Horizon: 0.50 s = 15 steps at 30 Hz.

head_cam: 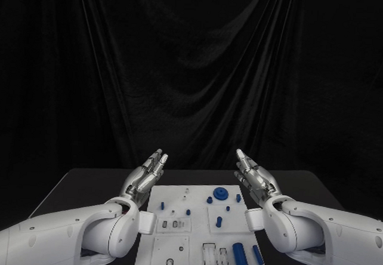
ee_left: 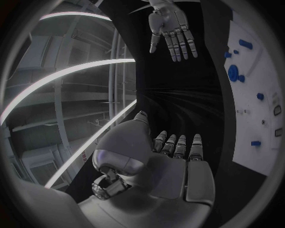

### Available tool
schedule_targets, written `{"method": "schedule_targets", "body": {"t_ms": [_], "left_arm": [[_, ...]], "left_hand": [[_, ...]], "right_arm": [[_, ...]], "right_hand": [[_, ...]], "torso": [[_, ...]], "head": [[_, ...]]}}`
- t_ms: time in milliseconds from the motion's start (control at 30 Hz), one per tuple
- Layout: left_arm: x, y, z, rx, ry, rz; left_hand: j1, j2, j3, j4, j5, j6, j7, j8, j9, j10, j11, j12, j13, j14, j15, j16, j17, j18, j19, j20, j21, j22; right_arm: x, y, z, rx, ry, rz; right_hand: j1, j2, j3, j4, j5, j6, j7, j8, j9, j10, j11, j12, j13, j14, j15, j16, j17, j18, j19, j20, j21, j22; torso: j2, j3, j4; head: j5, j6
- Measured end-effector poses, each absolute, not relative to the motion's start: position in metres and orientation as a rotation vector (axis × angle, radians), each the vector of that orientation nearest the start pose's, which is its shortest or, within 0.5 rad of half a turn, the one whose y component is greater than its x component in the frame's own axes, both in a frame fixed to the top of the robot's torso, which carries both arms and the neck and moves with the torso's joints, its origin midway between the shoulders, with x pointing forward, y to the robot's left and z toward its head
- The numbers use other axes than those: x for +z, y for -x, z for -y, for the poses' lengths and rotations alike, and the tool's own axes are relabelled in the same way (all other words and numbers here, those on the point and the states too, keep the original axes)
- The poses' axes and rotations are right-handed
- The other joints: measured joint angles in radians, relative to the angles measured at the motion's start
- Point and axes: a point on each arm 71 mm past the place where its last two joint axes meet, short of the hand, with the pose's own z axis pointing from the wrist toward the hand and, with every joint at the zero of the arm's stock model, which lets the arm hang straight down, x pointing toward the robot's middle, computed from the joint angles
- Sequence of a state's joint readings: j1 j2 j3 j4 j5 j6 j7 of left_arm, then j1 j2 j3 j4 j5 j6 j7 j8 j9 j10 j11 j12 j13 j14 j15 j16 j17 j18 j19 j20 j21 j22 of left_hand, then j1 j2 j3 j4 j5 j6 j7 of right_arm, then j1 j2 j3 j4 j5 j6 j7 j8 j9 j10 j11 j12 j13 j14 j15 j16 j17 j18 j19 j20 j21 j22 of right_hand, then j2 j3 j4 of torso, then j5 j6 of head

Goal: Assemble the parts on the task board

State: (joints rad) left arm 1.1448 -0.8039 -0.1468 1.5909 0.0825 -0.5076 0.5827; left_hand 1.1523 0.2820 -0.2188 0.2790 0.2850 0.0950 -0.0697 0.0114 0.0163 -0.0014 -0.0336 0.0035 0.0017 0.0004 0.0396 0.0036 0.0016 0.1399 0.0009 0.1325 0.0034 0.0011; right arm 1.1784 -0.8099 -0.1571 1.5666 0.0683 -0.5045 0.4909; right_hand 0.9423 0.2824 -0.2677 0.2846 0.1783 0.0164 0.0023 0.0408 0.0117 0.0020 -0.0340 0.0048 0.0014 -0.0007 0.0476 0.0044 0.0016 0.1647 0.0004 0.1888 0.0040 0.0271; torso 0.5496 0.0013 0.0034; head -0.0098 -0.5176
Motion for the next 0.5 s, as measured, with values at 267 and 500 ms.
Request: {"method": "schedule_targets", "body": {"t_ms": [267,500], "left_arm": [[-0.2232,-0.4478,-0.1786,-1.692,1.180,-1.365],[-0.2208,-0.4463,-0.1765,-1.796,1.199,-1.362]], "left_hand": [[0.062,0.009,0.000,0.016,0.044,0.072,0.072,0.017,0.010,0.001,0.004,0.000,-0.001,0.000,0.000,0.000,0.000,0.015,0.000,0.000,0.000,0.000],[0.160,0.002,0.023,0.007,0.177,0.091,0.091,0.017,0.010,0.001,0.018,0.000,-0.001,-0.001,0.003,0.000,-0.001,0.031,-0.001,0.026,0.000,0.000]], "right_arm": [[-0.2216,-0.4619,0.1924,1.573,-1.208,-1.529],[-0.2198,-0.4602,0.1901,1.675,-1.227,-1.585]], "right_hand": [[0.028,0.003,-0.008,0.008,0.000,0.007,0.015,0.012,0.002,-0.002,0.035,0.000,0.000,0.002,0.020,0.000,0.000,0.000,0.000,0.017,0.000,0.000],[0.065,0.003,-0.008,0.008,0.015,0.025,0.032,0.053,0.008,0.000,0.051,0.000,0.000,0.000,0.036,0.000,0.000,0.000,0.001,0.030,0.000,0.000]], "torso": [[0.000,0.0000,0.0000],[0.000,0.0000,0.0001]], "head": [[0.000,0.000],[0.000,0.000]]}}
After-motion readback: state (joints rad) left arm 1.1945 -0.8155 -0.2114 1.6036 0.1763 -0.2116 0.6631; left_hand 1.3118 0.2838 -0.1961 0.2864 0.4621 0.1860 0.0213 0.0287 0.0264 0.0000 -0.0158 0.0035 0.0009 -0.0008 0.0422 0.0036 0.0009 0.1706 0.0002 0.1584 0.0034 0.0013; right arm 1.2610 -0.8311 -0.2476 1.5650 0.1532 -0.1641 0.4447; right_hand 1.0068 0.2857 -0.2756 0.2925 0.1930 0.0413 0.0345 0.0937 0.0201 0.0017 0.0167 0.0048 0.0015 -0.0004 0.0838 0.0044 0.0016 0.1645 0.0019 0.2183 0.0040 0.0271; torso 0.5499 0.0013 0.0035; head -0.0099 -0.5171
